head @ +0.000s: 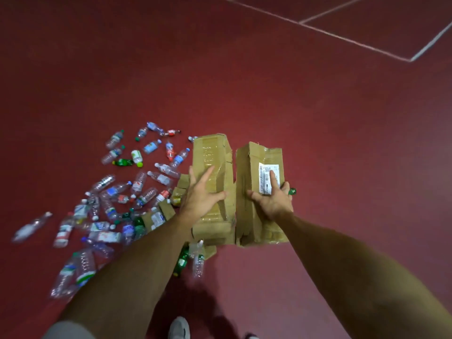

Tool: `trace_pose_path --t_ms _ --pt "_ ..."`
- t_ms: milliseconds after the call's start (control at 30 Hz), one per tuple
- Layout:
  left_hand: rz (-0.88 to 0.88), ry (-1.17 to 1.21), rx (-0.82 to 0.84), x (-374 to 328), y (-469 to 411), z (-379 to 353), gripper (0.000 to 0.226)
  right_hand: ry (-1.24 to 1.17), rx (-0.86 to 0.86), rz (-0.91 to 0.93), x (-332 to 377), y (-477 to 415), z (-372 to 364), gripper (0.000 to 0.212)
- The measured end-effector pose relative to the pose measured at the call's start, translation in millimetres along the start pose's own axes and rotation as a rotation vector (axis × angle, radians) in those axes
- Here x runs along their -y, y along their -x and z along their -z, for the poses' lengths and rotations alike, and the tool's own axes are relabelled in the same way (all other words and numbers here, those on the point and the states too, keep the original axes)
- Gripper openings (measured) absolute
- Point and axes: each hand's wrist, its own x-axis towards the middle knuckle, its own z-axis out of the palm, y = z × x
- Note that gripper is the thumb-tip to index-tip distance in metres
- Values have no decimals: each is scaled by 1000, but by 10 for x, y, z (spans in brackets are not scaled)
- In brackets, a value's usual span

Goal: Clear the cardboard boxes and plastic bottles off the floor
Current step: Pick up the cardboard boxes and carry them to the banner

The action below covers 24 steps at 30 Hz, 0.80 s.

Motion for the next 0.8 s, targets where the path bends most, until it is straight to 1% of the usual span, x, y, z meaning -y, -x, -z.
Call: trace_pose_path --t_ms 67,167,333,533,700,800 --pt "13 47 -107 -147 203 335 95 14 31 102 368 111 143 102" --pt "41 42 -264 -272 571 819 93 19 90 240 850 306 222 103" --pt "168 34 -480 -24 1313 1561 91 4 240 427 1609 842 -73 102" --pt "316 70 -707 867 2514 2446 86 42 440 649 2478 1971 -1078 104" --pt "471 83 -872 1873 3825 3212 80 92 627 809 3136 3233 -2279 104" --pt "585 92 -970 2492 4686 3608 79 90 753 875 3439 4147 -3022 102"
